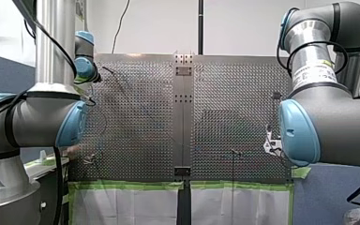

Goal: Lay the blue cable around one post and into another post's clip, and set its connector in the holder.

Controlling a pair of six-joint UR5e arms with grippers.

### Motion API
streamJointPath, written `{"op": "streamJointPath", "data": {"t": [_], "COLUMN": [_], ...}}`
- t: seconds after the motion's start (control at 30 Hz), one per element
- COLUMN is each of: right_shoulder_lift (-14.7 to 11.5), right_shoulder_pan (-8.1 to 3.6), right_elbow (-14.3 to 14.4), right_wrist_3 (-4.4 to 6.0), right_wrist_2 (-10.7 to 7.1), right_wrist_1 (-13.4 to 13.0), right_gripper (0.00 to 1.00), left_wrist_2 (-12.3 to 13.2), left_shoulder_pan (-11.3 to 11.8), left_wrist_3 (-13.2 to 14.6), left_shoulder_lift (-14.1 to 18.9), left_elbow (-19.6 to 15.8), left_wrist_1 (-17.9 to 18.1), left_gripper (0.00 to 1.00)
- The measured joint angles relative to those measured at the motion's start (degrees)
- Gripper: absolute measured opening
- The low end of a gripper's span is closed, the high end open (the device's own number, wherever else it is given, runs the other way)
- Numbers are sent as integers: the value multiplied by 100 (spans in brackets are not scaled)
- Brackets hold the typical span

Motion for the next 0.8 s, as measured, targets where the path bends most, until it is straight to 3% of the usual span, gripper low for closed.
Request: {"op": "streamJointPath", "data": {"t": [0.33,0.8], "right_shoulder_lift": [0,0], "right_shoulder_pan": [0,0], "right_elbow": [1,0], "right_wrist_3": [20,23], "right_wrist_2": [0,0], "right_wrist_1": [1,1], "right_gripper": [0,0], "left_wrist_2": [0,-103], "left_shoulder_pan": [-14,-34], "left_wrist_3": [112,287], "left_shoulder_lift": [75,288], "left_elbow": [-243,-313], "left_wrist_1": [-162,-255], "left_gripper": [100,100]}}
